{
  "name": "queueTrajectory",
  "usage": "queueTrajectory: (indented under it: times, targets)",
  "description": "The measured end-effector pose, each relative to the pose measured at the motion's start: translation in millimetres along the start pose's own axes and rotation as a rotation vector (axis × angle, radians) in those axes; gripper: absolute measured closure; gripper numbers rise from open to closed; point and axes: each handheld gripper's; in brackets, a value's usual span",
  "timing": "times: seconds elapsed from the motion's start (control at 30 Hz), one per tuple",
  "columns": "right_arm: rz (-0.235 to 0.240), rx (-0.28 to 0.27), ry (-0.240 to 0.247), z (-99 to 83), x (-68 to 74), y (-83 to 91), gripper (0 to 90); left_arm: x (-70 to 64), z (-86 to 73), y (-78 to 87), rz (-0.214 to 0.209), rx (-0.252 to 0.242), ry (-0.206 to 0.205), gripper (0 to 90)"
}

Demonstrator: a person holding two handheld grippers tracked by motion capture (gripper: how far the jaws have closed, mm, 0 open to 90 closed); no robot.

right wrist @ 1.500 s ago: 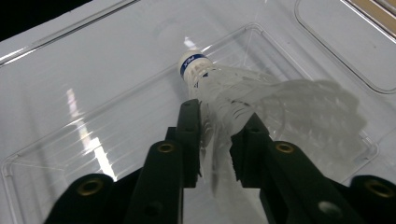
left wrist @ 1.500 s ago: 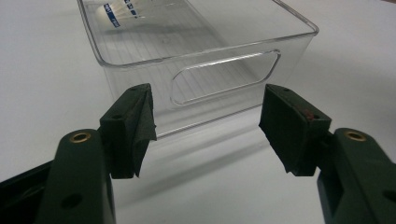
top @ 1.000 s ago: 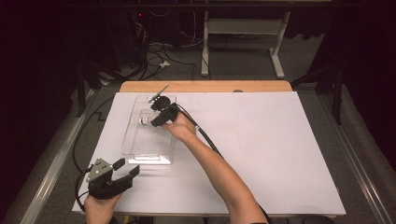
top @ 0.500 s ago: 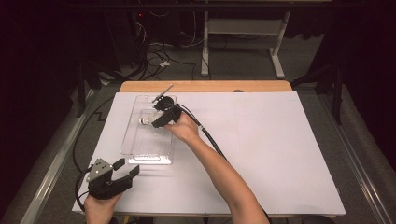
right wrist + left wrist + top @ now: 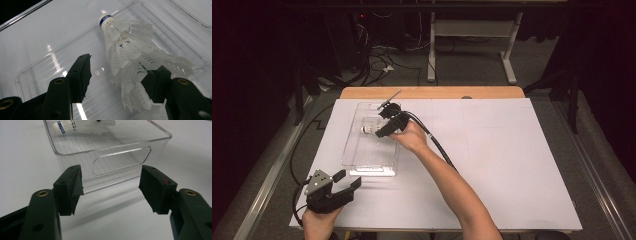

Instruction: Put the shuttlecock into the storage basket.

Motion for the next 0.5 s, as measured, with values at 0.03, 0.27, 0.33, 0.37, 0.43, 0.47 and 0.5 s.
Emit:
queueTrajectory:
  times: [0.03, 0.27, 0.33, 0.37, 0.43, 0.47, 0.5]
  targets:
    - [0.002, -0.003, -0.001, -0.6, -0.5, 0.1, 45.2, 0.0, 0.0, 0.0, 0.0, 0.0, 0.0, 36.0]
    - [0.002, -0.01, 0.006, -1.5, 0.2, 4.3, 46.2, -0.2, 0.0, 0.0, 0.001, 0.0, 0.0, 36.0]
    - [0.002, -0.015, 0.002, -2.0, 0.4, 6.3, 46.5, -0.2, 0.0, -0.1, 0.001, 0.0, -0.001, 36.0]
    - [0.0, -0.018, 0.002, -2.4, 0.2, 7.6, 46.5, -0.2, 0.0, -0.1, 0.001, 0.0, -0.001, 36.0]
    - [-0.003, -0.023, -0.004, -4.1, -0.8, 10.2, 46.5, -0.4, 0.1, -0.2, 0.001, 0.0, -0.001, 36.0]
    - [0.0, -0.026, -0.007, -5.4, -1.8, 11.6, 48.0, -0.4, 0.2, -0.3, 0.001, 0.0, -0.001, 36.0]
    - [0.012, -0.035, -0.013, -7.0, -2.4, 12.8, 48.2, -0.5, 0.2, -0.4, 0.002, 0.0, -0.001, 36.0]
Point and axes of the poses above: each handheld gripper's, and its own axes: y roughly backward along the jaws, z roughly out of its top, x roughly to its left, and after that the axes turned 13 degrees about z, right-handed
